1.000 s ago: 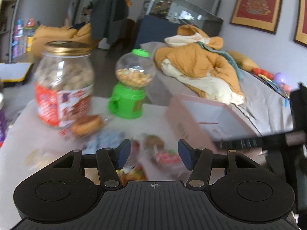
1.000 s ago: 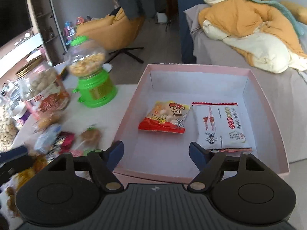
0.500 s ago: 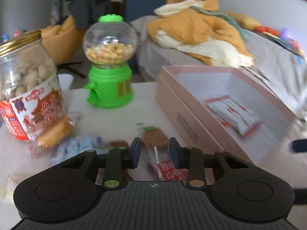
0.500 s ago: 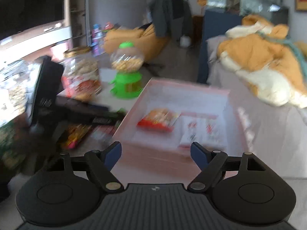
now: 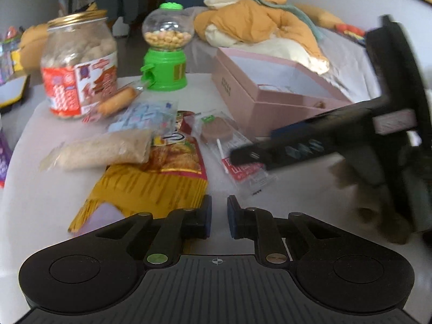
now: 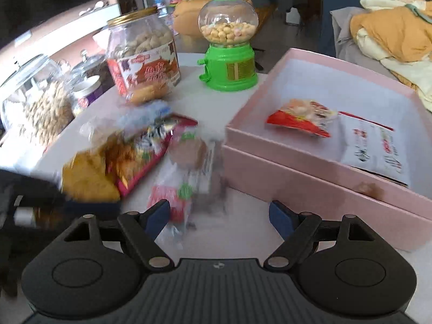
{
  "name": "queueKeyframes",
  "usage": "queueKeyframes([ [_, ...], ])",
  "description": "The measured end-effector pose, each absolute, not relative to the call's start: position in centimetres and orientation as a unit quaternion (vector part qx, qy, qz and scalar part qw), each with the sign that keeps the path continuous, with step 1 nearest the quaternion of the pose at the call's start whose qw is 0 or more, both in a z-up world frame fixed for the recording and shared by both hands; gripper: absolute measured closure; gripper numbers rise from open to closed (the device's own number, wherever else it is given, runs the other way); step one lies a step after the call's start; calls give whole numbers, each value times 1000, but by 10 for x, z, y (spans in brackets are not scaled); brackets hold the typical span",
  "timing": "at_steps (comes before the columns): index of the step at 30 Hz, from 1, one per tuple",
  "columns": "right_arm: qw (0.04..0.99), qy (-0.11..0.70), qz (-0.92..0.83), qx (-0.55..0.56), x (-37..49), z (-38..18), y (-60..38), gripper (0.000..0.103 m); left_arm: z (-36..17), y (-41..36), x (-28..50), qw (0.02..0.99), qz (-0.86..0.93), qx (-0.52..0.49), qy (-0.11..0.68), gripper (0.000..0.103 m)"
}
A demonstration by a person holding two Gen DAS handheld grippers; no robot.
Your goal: Organize snacks
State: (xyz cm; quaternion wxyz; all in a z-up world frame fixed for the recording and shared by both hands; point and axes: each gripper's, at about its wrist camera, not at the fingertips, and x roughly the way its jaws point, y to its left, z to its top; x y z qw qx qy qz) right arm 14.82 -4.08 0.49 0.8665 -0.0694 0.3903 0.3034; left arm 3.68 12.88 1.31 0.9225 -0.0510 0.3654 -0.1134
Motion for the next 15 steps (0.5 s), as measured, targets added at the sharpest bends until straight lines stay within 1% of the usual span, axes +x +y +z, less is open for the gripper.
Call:
queueKeyframes([
  [4,871,393,292,-48,162,3,-18,21,18,132,33,924,-108,-74,358,85],
  [6,875,384,288,-62,162,0,-9,19,20,131,30,926,-105,-78,355,85],
  [7,878,377,284,-79,159,-1,-5,21,21,130,28,926,-103,-79,355,84],
  [8,880,371,281,-96,155,-2,-1,32,22,130,27,926,-101,-79,354,84],
  [9,880,362,285,-113,148,-1,-1,50,23,131,25,927,-98,-81,353,84],
  [10,877,359,295,-121,142,1,-4,58,23,132,24,928,-95,-87,351,84],
  [12,873,358,302,-137,127,5,-11,60,24,136,22,928,-92,-105,346,84],
  [15,865,352,321,-157,101,7,-31,60,24,140,21,927,-89,-136,338,84],
])
